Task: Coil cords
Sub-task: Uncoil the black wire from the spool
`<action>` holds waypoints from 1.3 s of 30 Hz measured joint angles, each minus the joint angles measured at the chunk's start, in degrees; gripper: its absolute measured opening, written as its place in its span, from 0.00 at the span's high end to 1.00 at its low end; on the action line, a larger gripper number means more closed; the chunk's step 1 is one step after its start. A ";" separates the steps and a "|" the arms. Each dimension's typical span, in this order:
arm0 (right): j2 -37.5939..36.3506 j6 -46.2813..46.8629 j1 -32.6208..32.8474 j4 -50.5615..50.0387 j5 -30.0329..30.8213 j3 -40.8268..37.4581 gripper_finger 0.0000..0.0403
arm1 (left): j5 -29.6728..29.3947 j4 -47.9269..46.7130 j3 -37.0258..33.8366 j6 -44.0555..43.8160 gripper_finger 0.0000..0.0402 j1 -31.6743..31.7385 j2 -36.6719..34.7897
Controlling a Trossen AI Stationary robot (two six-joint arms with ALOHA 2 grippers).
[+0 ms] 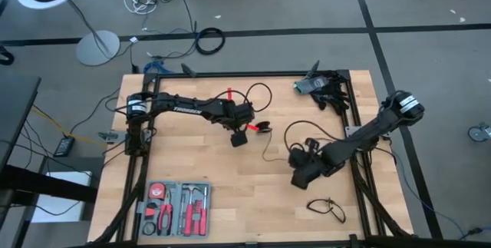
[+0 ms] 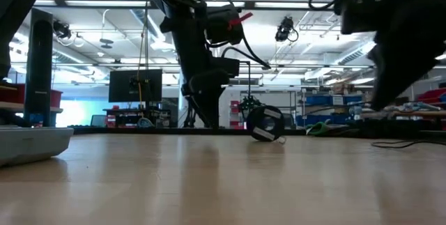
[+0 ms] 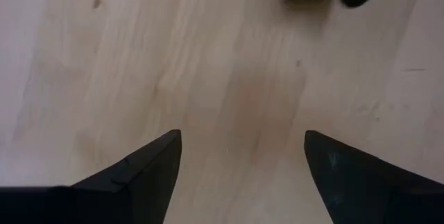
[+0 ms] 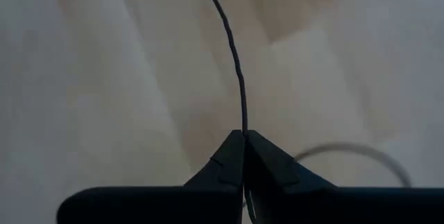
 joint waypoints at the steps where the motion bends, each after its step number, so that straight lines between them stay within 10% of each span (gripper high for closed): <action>1: 0.72 -1.12 -0.32 1.10 1.41 -0.03 0.97 | 0.21 0.14 0.00 -0.02 0.23 0.00 -0.05; 26: 0.83 -5.95 -1.22 4.61 9.91 -0.05 0.87 | 8.22 9.21 0.11 -2.22 0.23 -0.85 -3.96; 33: 0.83 -6.02 -1.26 4.63 9.91 -0.05 0.87 | -16.92 9.41 0.12 -5.18 0.25 0.44 -3.59; 39: 0.83 -5.95 -1.26 4.61 9.91 -0.05 0.87 | -7.15 11.07 0.11 -2.36 0.29 0.29 -3.54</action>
